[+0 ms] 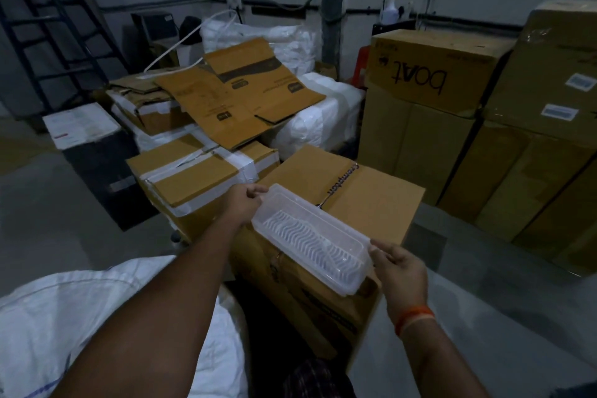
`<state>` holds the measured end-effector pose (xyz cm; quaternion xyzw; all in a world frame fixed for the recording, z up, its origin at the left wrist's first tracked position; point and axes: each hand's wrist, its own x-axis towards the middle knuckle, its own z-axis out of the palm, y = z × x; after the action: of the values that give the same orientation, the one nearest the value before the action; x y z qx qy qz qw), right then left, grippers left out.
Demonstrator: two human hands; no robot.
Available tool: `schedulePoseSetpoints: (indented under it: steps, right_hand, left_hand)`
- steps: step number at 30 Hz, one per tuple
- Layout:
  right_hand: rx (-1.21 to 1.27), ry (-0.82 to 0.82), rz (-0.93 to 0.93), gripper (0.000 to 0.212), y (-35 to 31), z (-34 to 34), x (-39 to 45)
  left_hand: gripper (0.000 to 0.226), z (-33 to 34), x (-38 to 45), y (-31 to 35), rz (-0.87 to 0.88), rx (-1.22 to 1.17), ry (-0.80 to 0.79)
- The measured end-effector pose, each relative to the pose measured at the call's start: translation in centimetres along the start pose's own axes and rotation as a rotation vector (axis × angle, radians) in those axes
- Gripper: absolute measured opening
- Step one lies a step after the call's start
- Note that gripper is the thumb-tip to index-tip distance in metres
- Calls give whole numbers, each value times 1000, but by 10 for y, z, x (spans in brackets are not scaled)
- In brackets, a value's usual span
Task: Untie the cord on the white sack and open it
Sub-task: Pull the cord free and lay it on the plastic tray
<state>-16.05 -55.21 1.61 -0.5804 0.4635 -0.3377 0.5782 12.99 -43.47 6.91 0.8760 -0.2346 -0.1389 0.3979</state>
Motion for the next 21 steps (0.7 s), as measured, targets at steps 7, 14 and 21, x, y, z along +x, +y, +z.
schedulePoseSetpoints:
  steps: [7, 14, 21]
  right_hand:
    - [87, 6, 25, 11, 8, 3, 17]
    - [87, -14, 29, 10, 7, 3, 19]
    - [-291, -12, -283, 11, -24, 6, 32]
  left_hand:
    - [24, 10, 20, 6, 0, 37, -40]
    - [24, 13, 18, 5, -48, -104, -73]
    - [16, 17, -15, 16, -123, -89, 223]
